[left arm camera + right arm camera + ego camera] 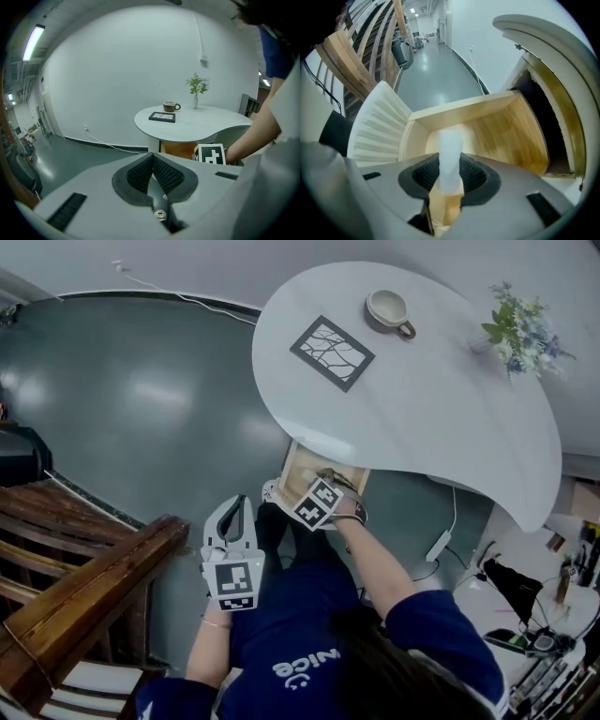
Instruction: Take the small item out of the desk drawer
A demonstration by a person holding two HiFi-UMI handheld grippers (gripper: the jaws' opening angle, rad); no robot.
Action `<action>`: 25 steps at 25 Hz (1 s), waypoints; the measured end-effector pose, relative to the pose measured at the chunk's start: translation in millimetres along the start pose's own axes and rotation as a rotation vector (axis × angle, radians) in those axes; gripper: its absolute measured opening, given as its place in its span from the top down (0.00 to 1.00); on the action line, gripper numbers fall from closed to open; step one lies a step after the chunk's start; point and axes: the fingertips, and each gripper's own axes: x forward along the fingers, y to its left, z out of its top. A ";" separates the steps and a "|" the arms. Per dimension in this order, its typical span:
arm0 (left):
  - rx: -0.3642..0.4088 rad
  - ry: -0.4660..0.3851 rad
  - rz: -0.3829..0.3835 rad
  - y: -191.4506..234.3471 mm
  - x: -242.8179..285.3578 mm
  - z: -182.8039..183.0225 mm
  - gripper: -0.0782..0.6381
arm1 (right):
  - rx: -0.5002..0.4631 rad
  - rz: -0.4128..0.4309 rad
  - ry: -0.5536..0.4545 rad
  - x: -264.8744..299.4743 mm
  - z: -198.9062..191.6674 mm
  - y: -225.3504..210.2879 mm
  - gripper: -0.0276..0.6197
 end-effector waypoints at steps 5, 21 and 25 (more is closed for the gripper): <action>-0.034 -0.006 -0.011 6.8 4.0 2.7 0.89 | 0.049 -0.006 -0.026 -19.8 2.4 0.1 0.75; -0.040 -0.070 -0.088 8.9 19.0 26.0 0.89 | 0.323 -0.005 -0.174 -93.2 13.2 -2.2 0.75; -0.048 -0.071 -0.114 5.2 23.6 27.8 0.89 | 0.402 0.009 -0.225 -114.5 13.6 -8.0 0.75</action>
